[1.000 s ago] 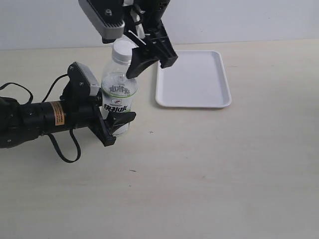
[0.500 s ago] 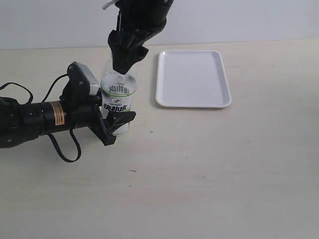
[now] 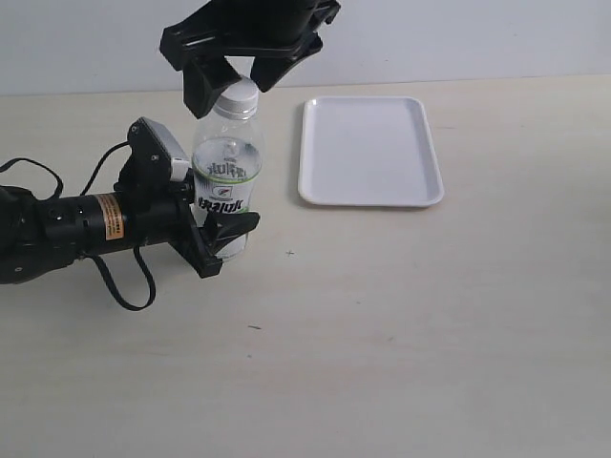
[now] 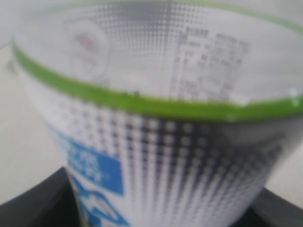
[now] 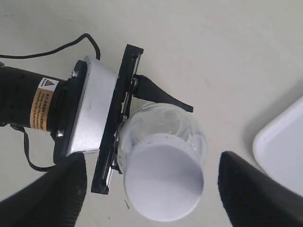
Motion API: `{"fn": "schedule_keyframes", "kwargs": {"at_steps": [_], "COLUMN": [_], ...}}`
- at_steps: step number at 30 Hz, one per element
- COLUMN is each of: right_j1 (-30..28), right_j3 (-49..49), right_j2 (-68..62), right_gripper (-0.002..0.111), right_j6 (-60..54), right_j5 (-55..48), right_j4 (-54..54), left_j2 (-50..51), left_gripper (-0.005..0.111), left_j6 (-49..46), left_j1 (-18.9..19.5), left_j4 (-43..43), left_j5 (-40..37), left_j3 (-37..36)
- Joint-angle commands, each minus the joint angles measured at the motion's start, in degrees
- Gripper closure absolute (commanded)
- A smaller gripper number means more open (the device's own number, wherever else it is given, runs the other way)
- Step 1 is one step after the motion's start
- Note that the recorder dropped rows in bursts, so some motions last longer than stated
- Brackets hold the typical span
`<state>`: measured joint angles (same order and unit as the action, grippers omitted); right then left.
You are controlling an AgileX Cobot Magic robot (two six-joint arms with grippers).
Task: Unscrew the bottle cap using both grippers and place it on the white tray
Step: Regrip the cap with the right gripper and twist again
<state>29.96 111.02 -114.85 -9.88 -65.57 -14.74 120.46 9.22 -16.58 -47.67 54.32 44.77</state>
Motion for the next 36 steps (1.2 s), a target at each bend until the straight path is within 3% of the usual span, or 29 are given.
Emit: {"fn": "schedule_keyframes", "kwargs": {"at_steps": [1,17,20,24,27,36], "right_j1": [0.1,0.1,0.1,0.1,0.1,0.1], "right_j3": [0.2,0.2,0.2,0.2,0.2,0.2], "right_j2": [0.2,0.1,0.1,0.1,0.1,0.1], "right_gripper": [0.036,0.055,0.070,0.108,0.108,0.108], "right_j6": [1.1,1.0,1.0,0.2,-4.6,-41.2], "right_j5": [0.6,-0.9,-1.6,-1.6,-1.7,-2.1], "right_j4": [0.2,2.3,2.8,3.1,3.1,2.7], "left_j2": [-0.4,-0.4,-0.4,-0.4,-0.4,-0.4], "left_gripper": [0.107,0.107,0.107,0.107,0.107,0.107], "left_j6": [0.2,0.2,0.2,0.2,0.2,0.2], "left_j1": [-0.1,-0.1,-0.1,-0.1,-0.1,-0.1], "left_j4": [0.2,0.2,0.2,0.2,0.2,0.2], "left_j5": [1.0,1.0,1.0,1.0,1.0,1.0], "left_j3": [0.1,0.1,0.1,0.1,0.1,0.1]}}
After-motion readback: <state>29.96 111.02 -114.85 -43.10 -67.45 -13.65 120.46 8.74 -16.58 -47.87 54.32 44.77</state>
